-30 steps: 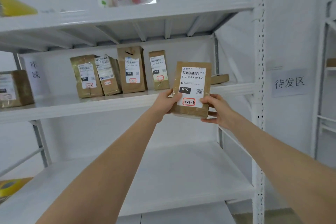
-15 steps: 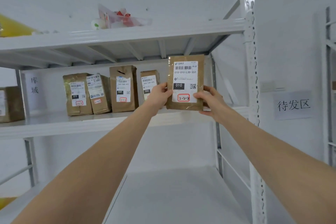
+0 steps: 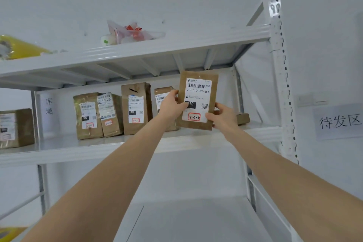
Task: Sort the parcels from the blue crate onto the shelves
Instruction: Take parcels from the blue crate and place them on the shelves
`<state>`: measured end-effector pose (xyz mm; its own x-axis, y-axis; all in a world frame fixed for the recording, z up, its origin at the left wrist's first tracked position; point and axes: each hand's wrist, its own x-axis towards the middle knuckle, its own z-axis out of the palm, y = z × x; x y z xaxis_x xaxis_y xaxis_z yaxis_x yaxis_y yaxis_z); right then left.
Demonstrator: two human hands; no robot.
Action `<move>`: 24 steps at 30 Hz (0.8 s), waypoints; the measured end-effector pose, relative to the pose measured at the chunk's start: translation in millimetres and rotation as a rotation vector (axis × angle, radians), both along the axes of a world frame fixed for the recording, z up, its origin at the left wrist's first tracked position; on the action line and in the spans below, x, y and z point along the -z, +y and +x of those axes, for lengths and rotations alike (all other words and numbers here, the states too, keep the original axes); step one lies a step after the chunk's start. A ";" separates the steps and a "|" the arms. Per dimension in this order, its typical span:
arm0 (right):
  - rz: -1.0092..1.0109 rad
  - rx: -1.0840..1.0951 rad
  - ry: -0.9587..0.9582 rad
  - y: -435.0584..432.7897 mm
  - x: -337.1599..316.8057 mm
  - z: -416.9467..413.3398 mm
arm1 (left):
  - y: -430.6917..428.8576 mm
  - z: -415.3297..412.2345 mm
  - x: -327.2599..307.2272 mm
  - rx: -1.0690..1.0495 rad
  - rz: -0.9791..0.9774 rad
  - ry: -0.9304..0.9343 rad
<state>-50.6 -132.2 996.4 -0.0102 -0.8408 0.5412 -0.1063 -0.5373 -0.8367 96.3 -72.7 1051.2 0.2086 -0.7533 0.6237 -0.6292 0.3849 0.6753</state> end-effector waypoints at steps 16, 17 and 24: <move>-0.026 0.418 0.320 -51.9 3.3 48.2 | -91.9 61.8 -15.4 -0.138 -0.066 -0.493; -0.026 0.436 0.328 -54.3 3.9 50.4 | -95.6 66.1 -16.9 -0.125 -0.061 -0.500; -0.089 0.580 0.416 -54.3 11.1 64.4 | -108.8 79.3 -22.3 -0.166 -0.166 -0.635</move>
